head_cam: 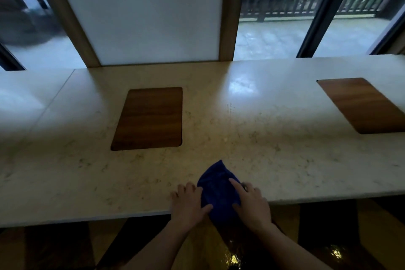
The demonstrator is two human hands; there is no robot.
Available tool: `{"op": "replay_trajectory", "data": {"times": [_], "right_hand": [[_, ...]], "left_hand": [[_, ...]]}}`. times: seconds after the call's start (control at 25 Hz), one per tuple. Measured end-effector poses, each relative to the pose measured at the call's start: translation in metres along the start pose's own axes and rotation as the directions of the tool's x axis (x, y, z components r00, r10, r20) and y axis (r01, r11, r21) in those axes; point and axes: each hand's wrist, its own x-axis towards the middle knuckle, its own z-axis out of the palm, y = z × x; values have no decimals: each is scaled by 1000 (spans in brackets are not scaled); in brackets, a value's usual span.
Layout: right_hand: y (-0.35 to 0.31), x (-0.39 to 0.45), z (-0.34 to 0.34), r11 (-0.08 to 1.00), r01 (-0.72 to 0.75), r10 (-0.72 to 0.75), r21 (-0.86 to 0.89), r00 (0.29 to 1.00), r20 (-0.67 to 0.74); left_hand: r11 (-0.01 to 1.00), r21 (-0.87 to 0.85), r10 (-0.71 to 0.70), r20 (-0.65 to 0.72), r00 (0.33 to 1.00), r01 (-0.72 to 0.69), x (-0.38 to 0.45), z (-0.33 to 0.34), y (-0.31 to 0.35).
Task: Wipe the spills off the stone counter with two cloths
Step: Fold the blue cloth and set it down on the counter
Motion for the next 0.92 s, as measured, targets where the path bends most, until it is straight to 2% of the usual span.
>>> {"op": "replay_trajectory", "data": {"times": [0.12,0.16,0.24,0.36,0.48,0.64,0.76,0.92], "right_hand": [[2,4,-3,983,-65,70,173,997,-27],[0,5,-4,981,-71,76,180,997,-18],[3,5,-12,995,-18,19,102,1000,-15],[29,0,-36,996,80,-76,42,993,-90],[86,-14,-79,986,123,-99,113,976,-193],[172,-50,-135,980,106,-39,169,932,-360],[239,-91,-168,957,35,109,289,876,-469],[321,-155,-203,921,-63,295,384,756,-585]], "left_hand": [[997,-3,-83,-57,995,83,-2,10,26],[994,-28,-109,-67,992,108,-5,13,32],[991,-59,-126,-90,988,121,-7,14,46],[982,-171,-109,-140,984,85,-7,10,65],[951,-306,-34,-276,960,-54,-2,-10,106],[858,-378,125,-502,856,-347,3,-38,198],[725,-444,263,-528,808,-527,5,-52,288],[575,-445,463,-515,722,-686,1,-58,404]]}}
